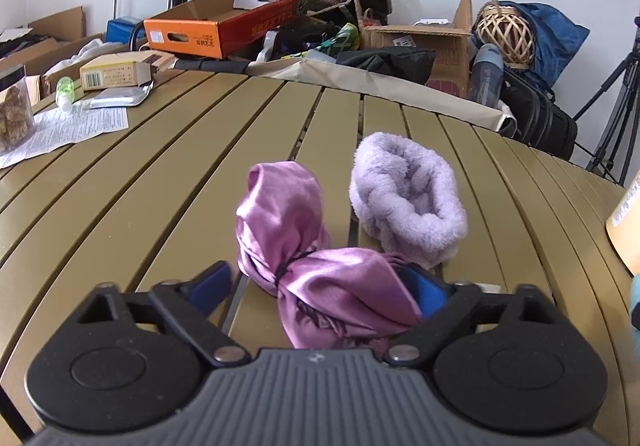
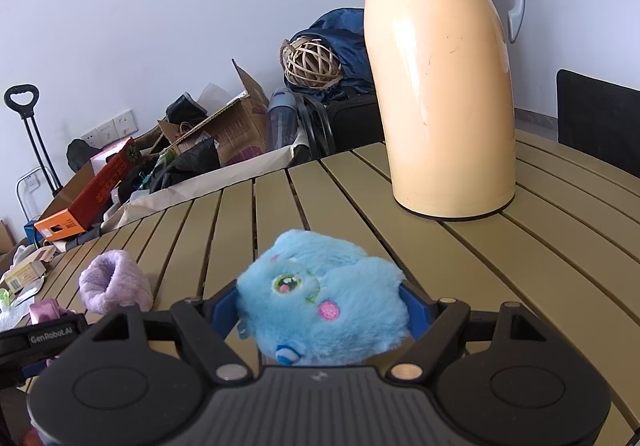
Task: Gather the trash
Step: 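Grasp the pink satin scrunchie with the left tool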
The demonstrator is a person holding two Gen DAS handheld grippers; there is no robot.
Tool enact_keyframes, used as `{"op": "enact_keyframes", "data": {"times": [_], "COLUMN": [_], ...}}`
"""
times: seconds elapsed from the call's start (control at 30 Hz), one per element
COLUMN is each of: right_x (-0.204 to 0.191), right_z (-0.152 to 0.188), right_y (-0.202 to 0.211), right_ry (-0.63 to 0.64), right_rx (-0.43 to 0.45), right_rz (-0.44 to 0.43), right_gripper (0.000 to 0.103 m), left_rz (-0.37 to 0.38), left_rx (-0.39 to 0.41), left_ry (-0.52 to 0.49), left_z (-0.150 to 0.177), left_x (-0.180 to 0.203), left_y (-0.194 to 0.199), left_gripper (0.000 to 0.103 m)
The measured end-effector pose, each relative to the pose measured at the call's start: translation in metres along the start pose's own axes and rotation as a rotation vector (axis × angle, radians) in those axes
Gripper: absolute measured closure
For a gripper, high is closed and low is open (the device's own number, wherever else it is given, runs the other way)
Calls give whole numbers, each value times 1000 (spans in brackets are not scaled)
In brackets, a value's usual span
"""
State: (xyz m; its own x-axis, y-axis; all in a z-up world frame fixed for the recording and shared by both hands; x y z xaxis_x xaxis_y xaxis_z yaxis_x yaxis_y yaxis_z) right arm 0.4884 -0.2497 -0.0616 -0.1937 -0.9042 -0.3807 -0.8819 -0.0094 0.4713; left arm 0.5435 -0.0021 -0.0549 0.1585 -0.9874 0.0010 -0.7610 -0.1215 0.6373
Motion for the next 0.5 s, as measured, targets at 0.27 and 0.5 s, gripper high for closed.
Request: {"op": "enact_keyframes", "data": {"times": [0.27, 0.5], "right_x": [-1, -1], "right_z": [1, 1], "right_y": [2, 3], "right_ry": [0, -9], "right_rx": [-3, -10], "right_rz": [-10, -15], "right_gripper": [23, 23], "left_rz": [-42, -26], "left_rx": [23, 47], "left_ry": [17, 11], "left_z": [3, 5], "left_x": [-6, -6], "left_y": [6, 14], "left_gripper": [45, 63]}}
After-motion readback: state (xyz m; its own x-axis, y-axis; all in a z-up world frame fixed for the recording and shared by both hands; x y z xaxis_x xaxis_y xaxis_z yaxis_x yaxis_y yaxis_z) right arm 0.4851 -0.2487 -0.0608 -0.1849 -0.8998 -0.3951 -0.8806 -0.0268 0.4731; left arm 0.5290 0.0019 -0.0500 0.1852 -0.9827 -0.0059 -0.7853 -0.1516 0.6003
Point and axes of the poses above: each gripper's, at about its wrist camera, not at the fingertips, and y roughly against the way its jaws point, x to its right, z to its underside, the point moved 7 cm from there along -y, roughly the way its jaws point, and after that the axes turned 9 degrees about -y, right-handed, at the moved point
